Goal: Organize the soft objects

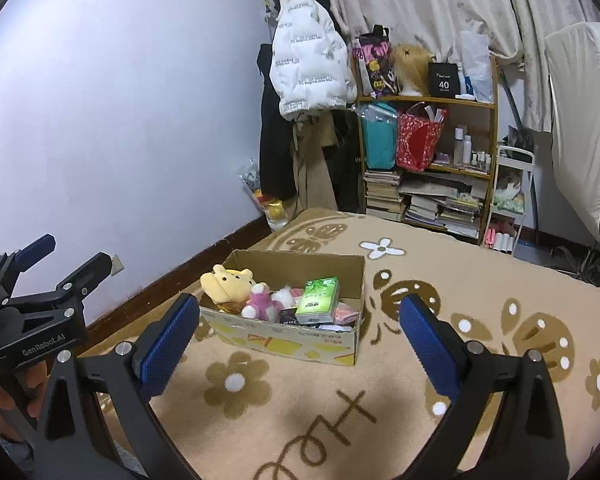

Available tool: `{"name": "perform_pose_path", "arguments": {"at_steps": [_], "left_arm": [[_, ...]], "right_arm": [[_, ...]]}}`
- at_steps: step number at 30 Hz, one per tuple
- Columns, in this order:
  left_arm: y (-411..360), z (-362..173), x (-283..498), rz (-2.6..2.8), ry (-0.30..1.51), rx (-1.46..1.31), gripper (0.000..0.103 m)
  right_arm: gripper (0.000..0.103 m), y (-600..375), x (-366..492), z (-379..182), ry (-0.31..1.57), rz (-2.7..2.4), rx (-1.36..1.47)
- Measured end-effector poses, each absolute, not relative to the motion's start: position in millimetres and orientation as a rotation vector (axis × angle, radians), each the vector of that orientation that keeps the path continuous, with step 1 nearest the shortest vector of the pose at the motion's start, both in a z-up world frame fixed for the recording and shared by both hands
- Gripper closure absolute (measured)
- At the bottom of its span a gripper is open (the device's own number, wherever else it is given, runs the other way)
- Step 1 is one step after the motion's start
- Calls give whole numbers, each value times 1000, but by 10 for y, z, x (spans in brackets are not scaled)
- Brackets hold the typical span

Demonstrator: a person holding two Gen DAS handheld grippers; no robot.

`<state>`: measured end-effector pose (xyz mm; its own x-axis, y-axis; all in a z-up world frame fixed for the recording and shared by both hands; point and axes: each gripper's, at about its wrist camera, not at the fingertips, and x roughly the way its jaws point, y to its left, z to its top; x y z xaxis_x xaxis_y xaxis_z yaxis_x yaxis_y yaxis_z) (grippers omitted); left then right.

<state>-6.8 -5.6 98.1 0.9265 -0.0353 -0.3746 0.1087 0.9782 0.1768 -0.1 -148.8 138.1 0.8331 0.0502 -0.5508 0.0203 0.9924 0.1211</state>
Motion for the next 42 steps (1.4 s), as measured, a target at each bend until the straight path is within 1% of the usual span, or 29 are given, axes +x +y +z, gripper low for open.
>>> {"name": "perform_pose_path", "arguments": {"at_steps": [5, 16, 30, 42], "left_arm": [[-20, 968, -304, -91, 335, 152, 0], [11, 726, -456, -94, 373, 152, 0], [-60, 521, -390, -97, 420, 194, 0], [-51, 374, -273, -106, 476, 194, 0]], "right_arm": [[0, -1432, -183, 1361, 556, 20, 127], [0, -1451, -417, 1241, 498, -9, 145], [0, -1438, -389, 879, 583, -11, 140], [0, -1405, -346, 754, 621, -18, 127]]}}
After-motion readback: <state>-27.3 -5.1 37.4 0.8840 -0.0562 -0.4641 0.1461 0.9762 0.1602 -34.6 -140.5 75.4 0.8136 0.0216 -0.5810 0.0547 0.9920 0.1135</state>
